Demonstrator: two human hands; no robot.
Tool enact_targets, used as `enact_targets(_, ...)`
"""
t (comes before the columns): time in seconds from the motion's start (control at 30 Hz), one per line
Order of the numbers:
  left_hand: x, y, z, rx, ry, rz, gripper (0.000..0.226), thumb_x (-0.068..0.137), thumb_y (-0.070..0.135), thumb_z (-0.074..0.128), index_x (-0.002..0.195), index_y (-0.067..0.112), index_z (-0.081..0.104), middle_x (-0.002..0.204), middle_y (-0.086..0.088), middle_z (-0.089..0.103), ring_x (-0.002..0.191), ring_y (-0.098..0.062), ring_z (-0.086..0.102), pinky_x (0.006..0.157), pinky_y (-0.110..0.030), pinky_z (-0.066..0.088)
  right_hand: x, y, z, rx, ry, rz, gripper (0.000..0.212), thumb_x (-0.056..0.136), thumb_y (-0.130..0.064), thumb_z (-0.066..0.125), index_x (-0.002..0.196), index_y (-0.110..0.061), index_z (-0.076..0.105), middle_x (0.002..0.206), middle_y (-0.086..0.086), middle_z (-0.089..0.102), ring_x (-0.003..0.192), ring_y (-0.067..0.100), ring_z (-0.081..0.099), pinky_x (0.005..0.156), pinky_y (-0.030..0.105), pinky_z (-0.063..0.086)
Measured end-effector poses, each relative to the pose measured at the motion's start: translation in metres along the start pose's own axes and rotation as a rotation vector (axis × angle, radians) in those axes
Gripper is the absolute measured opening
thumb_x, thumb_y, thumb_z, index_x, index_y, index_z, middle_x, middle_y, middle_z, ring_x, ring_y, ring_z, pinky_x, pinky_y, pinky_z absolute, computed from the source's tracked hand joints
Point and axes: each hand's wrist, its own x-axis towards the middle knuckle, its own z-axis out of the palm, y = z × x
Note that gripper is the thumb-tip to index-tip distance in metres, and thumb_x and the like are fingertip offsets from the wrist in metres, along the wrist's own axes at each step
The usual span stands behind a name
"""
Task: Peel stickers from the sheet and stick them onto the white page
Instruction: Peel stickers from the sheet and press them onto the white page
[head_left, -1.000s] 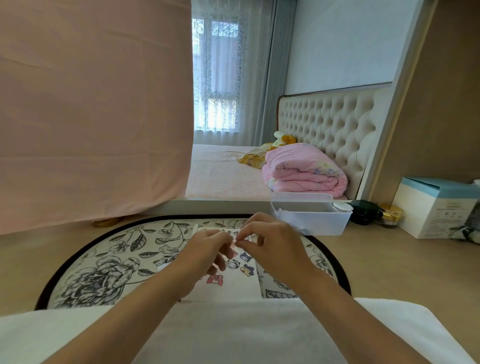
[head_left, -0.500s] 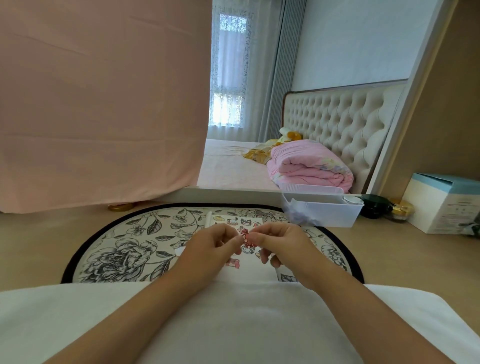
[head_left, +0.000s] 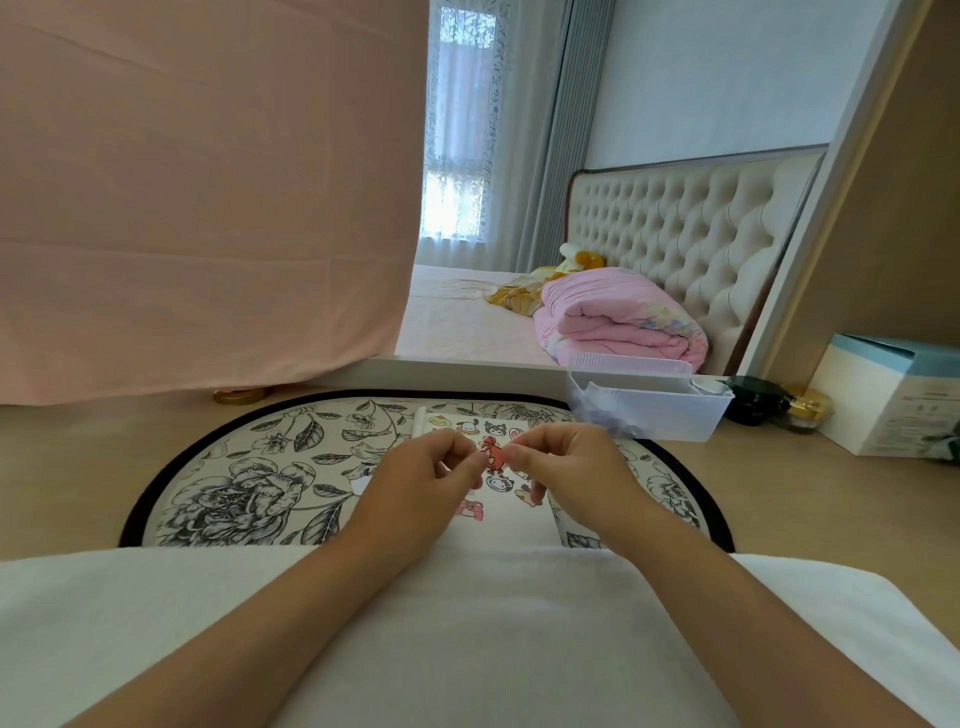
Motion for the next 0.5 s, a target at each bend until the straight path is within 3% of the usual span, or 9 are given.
enact_targets(0.17, -0.0013, 0.0026, -0.0045, 0.011, -0.033, 0.009, 0.018, 0.094, 0.028, 0.066, 0.078, 0.025, 0.071, 0.074, 0.013, 0.073, 0.059, 0.001, 0.055, 0.056, -0.010, 0.043, 0.0019, 0.0003, 0.0001, -0.051, -0.034, -0.024, 0.015, 0.090, -0.028, 0.073, 0.100, -0.016, 0.071, 0.074, -0.007, 0.069, 0.053, 0.008, 0.061, 0.055, 0.014, 0.051)
enact_targets(0.3, -0.0010, 0.0013, -0.0058, 0.034, -0.051, 0.024, 0.016, 0.095, 0.027, 0.065, 0.079, 0.027, 0.070, 0.077, 0.013, 0.073, 0.064, -0.002, 0.059, 0.060, -0.010, 0.045, 0.0020, 0.0005, 0.0005, -0.092, -0.046, -0.044, 0.015, 0.089, -0.031, 0.074, 0.088, -0.015, 0.074, 0.080, 0.003, 0.072, 0.054, 0.009, 0.060, 0.057, 0.014, 0.051)
enact_targets(0.5, 0.0027, -0.0013, -0.0061, 0.189, 0.019, -0.016, 0.013, 0.095, 0.037, 0.064, 0.091, 0.034, 0.076, 0.075, 0.020, 0.072, 0.069, -0.003, 0.065, 0.070, -0.021, 0.051, 0.0045, 0.0037, -0.0020, -0.118, -0.008, -0.009, 0.016, 0.092, -0.026, 0.071, 0.080, -0.015, 0.071, 0.066, -0.001, 0.064, 0.046, 0.004, 0.054, 0.048, 0.016, 0.045)
